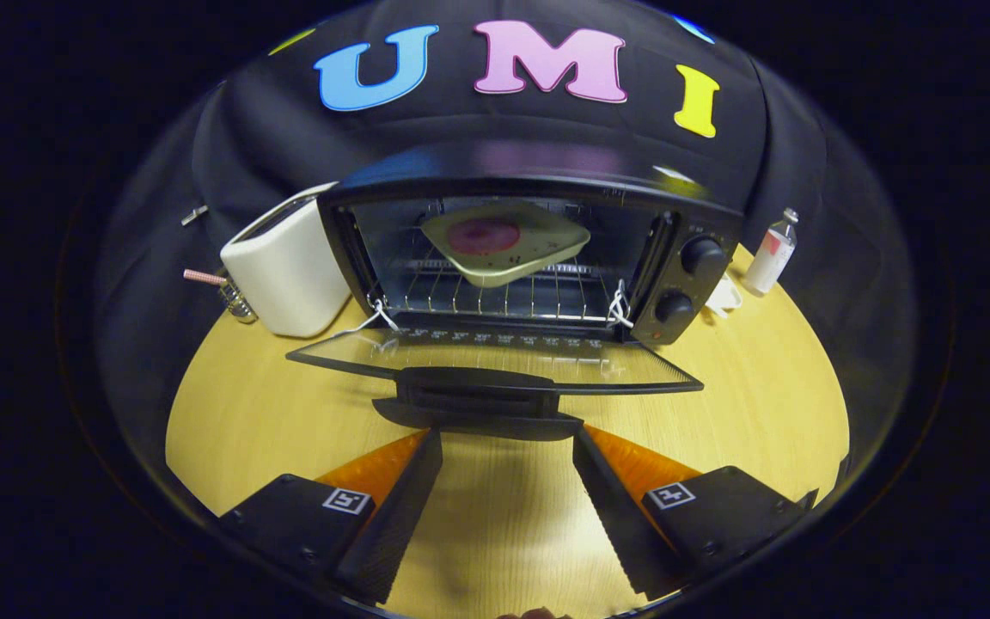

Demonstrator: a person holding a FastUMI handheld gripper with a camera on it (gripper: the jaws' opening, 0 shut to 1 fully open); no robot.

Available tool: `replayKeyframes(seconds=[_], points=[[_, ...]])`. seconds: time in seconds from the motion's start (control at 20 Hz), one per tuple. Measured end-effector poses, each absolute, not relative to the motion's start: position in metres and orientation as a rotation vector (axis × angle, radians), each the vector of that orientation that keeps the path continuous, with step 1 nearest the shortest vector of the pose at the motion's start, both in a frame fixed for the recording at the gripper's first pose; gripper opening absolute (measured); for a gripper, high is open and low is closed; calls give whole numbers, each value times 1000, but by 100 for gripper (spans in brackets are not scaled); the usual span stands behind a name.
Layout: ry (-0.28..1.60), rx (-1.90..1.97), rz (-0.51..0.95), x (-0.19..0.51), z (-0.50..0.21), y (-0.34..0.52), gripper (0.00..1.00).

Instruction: Open the toaster oven, put the food inside, and close the toaster oven door.

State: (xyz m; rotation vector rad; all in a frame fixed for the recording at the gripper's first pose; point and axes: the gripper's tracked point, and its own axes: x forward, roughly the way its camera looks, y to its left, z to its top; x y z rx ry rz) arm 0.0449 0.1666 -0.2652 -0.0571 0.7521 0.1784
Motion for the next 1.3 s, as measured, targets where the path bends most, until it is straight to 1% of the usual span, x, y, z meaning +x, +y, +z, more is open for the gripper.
replayKeyframes(seconds=[0.2, 0.45, 0.55, 0.65, 0.8, 1.1, 1.3], points=[[652, -17, 190, 69, -210, 165, 100], [464, 35, 191, 66, -126, 164, 100], [389, 48, 194, 68, -85, 153, 100], [309, 45, 182, 61, -59, 144, 100], [209, 28, 159, 51, -23, 105, 100], [129, 50, 55, 6, 14, 30, 100], [99, 70, 36, -15, 19, 2, 99]])
